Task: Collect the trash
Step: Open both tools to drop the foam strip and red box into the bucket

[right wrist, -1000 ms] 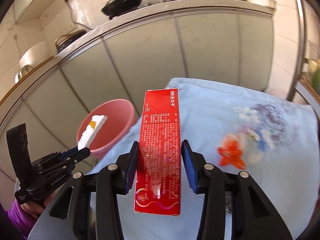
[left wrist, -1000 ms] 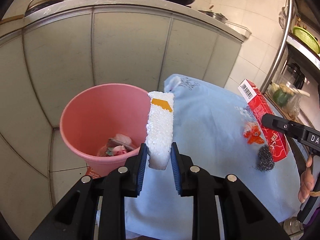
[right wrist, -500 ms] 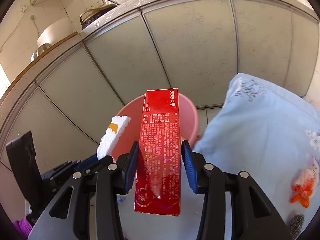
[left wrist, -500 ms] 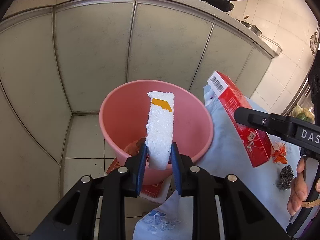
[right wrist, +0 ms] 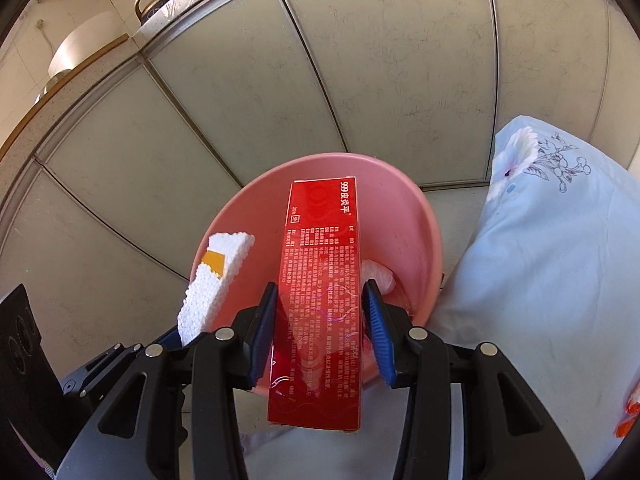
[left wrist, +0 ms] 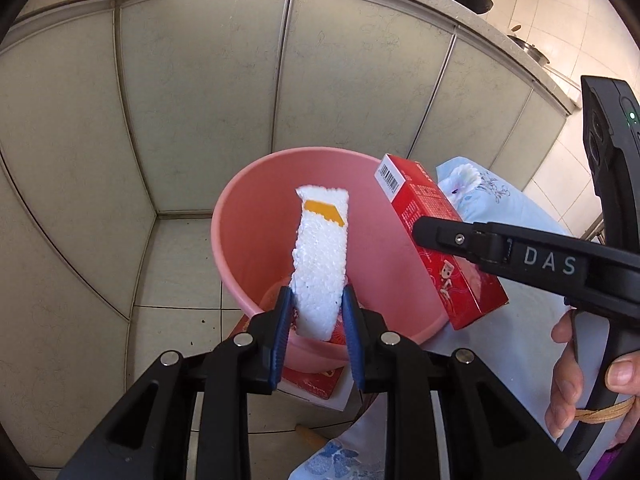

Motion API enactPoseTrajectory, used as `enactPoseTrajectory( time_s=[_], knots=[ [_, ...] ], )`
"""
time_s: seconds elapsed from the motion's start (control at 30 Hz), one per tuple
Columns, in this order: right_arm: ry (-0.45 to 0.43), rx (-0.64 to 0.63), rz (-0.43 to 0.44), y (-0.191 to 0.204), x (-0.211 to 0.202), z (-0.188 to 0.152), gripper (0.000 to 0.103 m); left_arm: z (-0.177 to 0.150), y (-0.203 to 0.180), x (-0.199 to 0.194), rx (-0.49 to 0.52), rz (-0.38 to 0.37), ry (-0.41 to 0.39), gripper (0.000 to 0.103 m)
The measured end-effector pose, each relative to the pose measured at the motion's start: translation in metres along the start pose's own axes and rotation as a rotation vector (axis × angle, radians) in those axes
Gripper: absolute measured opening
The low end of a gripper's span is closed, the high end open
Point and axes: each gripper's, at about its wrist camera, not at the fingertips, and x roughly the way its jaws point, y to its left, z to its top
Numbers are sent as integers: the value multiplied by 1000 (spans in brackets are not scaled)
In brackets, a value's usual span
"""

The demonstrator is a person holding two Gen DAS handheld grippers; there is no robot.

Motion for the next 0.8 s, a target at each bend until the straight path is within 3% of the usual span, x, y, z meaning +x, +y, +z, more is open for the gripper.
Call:
enactPoseTrajectory(
  time_s=[0.43, 0.8],
  knots=[
    [-62, -45, 26, 5, -13, 1, 45, -2, 7, -7, -21, 22, -29, 34],
    [-138, -77, -12, -9, -64, -25, 46, -3, -14, -34, 39, -38, -81, 42]
  ],
)
